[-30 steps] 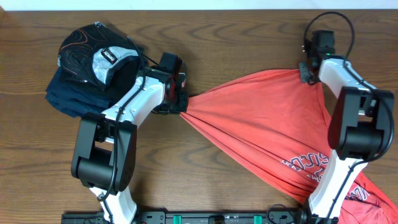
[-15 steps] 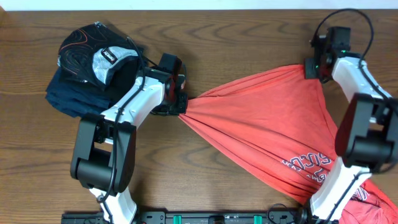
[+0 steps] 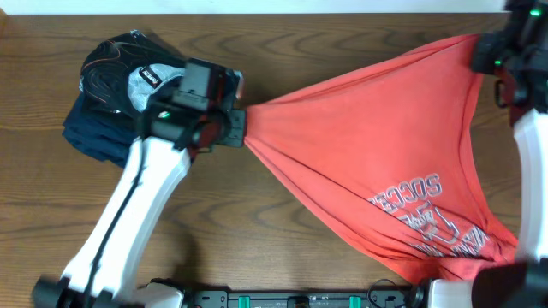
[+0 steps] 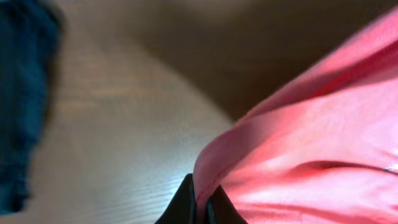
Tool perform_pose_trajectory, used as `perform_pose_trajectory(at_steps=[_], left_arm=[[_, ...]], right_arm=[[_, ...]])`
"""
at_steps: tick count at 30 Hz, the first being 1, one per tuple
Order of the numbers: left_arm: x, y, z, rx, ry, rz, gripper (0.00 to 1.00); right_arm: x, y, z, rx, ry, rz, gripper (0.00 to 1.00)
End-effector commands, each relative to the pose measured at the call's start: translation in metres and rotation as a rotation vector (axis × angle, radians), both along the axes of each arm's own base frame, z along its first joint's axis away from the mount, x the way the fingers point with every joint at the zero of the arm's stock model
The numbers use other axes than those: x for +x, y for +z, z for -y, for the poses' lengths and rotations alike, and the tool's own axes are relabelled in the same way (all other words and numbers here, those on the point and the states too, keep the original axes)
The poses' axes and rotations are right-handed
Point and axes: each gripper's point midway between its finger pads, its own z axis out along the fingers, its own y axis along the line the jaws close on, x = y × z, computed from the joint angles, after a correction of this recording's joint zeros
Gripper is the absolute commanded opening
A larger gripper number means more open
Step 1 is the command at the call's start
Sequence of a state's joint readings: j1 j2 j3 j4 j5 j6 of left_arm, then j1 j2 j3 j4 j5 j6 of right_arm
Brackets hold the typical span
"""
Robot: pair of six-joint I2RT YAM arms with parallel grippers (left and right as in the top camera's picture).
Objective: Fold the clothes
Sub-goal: 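Lift the red t-shirt high with both grippers and shake it out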
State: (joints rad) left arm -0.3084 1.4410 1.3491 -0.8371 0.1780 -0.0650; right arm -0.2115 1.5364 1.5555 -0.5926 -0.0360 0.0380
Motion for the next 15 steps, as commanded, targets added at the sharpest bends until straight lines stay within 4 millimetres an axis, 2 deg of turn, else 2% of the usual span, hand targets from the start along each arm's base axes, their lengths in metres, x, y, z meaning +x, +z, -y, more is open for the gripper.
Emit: perform_pose_trajectory(at_steps=[1, 2, 5, 6, 8, 9, 12, 15], left_arm=[[0.003, 0.098, -0.009, 0.002, -0.037, 0.275, 0.06], [0.000, 0.126, -0.010, -0.006, -0.053, 0.350, 0.06], [-0.021, 0.229, -0.016, -0.028, -0.086, 0.624, 0.06], [-0.032, 0.264, -0.019, -0.037, -0.091, 0.714, 0.06], [-0.055, 0.317, -0.026, -0.054, -0.092, 0.858, 0.06], [-0.073, 0.350, -0.032, -0.060, -0.094, 0.948, 0.06], [-0.109, 0.395, -0.043, -0.038, -0.110, 1.088, 0.06], [-0.135, 0.416, -0.051, -0.014, -0.122, 1.154, 0.06]], right_arm=[[-0.031, 0.093, 0.002, 0.008, -0.043, 0.220, 0.01], [-0.041, 0.116, 0.001, -0.004, -0.045, 0.271, 0.01], [-0.078, 0.185, -0.003, -0.042, -0.053, 0.432, 0.01], [-0.093, 0.207, -0.004, -0.055, -0.058, 0.484, 0.01], [-0.119, 0.244, -0.006, -0.078, -0.069, 0.566, 0.01], [-0.134, 0.262, -0.006, -0.091, -0.079, 0.605, 0.01], [-0.162, 0.288, -0.005, -0.113, -0.106, 0.651, 0.01], [-0.177, 0.297, -0.003, -0.121, -0.127, 0.653, 0.01]])
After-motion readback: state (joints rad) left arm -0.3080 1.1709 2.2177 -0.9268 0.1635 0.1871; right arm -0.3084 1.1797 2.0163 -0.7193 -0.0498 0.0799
